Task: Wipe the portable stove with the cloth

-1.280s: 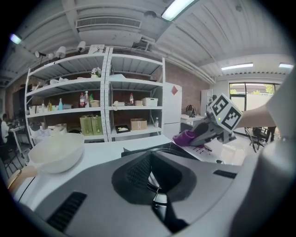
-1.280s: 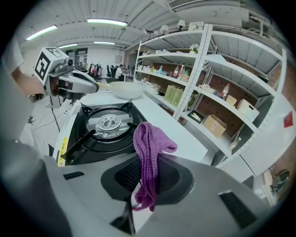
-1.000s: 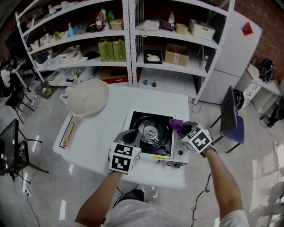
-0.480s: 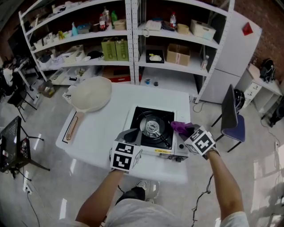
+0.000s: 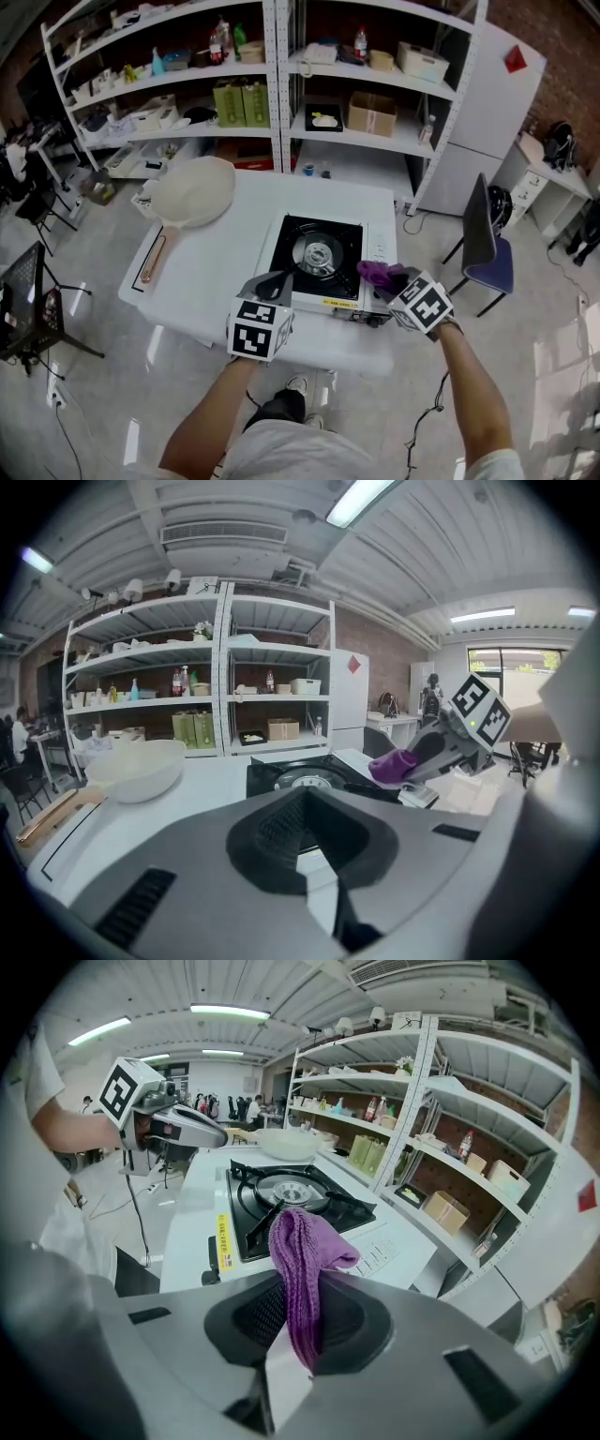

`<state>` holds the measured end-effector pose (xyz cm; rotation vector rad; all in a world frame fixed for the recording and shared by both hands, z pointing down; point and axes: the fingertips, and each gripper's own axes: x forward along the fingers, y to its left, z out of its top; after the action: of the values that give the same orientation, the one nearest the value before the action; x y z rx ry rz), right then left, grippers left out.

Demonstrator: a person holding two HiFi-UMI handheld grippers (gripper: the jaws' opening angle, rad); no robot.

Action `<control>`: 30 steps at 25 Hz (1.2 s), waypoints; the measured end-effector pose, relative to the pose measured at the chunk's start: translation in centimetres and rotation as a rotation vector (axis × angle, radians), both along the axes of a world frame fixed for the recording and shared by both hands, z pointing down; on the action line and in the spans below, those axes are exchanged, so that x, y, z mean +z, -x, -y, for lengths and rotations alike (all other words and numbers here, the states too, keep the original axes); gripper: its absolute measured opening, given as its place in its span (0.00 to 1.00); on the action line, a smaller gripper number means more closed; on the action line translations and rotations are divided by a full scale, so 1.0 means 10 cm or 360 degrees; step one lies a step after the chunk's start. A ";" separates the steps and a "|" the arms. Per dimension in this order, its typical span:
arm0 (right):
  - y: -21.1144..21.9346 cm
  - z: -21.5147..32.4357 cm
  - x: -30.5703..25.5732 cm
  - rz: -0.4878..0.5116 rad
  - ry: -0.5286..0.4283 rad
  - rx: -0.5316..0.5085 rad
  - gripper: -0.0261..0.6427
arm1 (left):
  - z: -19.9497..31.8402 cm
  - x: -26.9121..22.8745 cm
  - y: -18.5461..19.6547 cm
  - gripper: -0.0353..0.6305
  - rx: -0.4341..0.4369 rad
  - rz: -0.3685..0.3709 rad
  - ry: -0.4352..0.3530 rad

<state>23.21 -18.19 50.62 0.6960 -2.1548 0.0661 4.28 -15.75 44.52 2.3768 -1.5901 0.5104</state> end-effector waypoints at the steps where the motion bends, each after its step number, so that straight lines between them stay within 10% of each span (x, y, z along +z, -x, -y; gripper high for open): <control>1: -0.01 -0.04 0.00 0.0001 -0.0001 -0.0001 0.13 | -0.03 0.00 0.00 0.06 -0.0002 -0.0004 0.0000; 30: 0.15 -0.78 -0.19 -0.0275 0.0075 -0.0503 0.13 | -0.44 -0.03 0.15 0.06 -0.0059 0.0026 -0.0006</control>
<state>21.72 -10.44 48.69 0.3156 -2.0633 -0.1070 2.75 -11.35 44.21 2.3472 -1.6402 0.5215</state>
